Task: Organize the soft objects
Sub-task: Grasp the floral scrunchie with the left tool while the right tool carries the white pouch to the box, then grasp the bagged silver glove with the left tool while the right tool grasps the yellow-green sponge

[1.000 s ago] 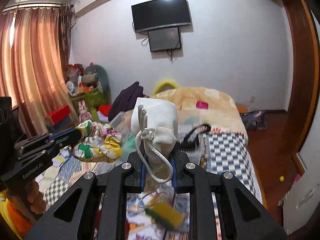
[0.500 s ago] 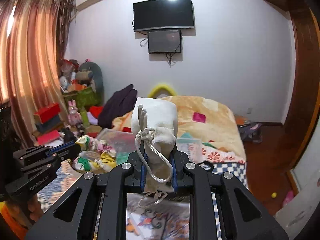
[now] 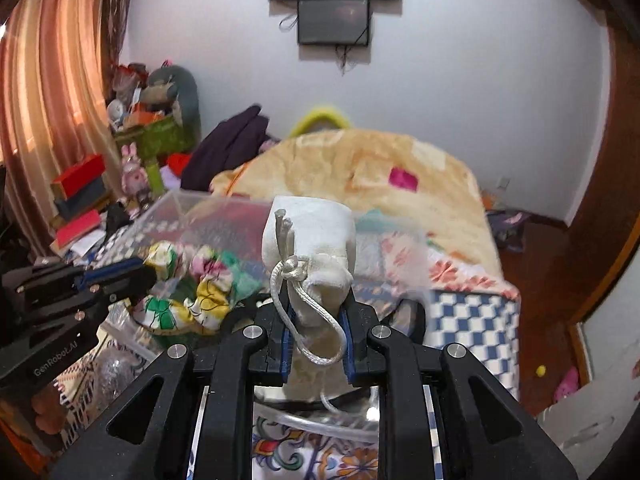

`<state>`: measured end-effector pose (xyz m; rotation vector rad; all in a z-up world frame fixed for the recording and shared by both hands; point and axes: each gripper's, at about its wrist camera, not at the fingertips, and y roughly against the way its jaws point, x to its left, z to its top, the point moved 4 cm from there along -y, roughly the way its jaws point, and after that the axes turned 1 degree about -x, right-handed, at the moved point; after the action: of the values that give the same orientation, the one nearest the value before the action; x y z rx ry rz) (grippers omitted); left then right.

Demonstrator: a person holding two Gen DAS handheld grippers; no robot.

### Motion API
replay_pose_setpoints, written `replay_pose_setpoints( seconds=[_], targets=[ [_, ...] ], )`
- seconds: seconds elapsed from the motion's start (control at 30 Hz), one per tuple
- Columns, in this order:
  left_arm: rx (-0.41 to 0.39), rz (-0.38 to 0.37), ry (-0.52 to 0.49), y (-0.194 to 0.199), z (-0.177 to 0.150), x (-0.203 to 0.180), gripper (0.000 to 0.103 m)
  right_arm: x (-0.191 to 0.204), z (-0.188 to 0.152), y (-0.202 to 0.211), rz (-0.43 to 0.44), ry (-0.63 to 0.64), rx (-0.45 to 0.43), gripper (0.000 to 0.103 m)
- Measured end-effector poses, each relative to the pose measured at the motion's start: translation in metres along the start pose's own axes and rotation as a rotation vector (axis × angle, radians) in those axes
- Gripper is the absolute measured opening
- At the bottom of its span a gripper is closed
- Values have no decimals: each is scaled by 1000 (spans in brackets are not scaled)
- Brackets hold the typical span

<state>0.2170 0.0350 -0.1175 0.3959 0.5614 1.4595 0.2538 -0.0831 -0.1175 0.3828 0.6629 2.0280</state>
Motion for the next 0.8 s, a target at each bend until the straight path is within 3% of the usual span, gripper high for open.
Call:
replay_pose_setpoints(
  seconds=[0.13,0.17,0.33,0.47,0.63,0.7,0.8],
  targets=[
    [16,-18,8,1,-2,-1,13,6,-5,-1,-6,30,31,20],
    [20,-21,13,1,-3,0,19,8,-3,-2,-9,36,36,22],
    [-1,-32,42,13,-2,3,35,5,2,10,-17,48,6,54],
    [-54,-1,16,30,1,2,57,6,5,29,-15,51,-38,65],
    [-84,-17,12,52,-2,1,71,10,-6,52,28,16,-84,79],
    [-94,-12,20,58,-7,2,81,13,-15,60,44,8,-97,81],
    [-85,-14,36,65,-19,5,88,17,-30,66,65,-3,-88,81]
  ],
)
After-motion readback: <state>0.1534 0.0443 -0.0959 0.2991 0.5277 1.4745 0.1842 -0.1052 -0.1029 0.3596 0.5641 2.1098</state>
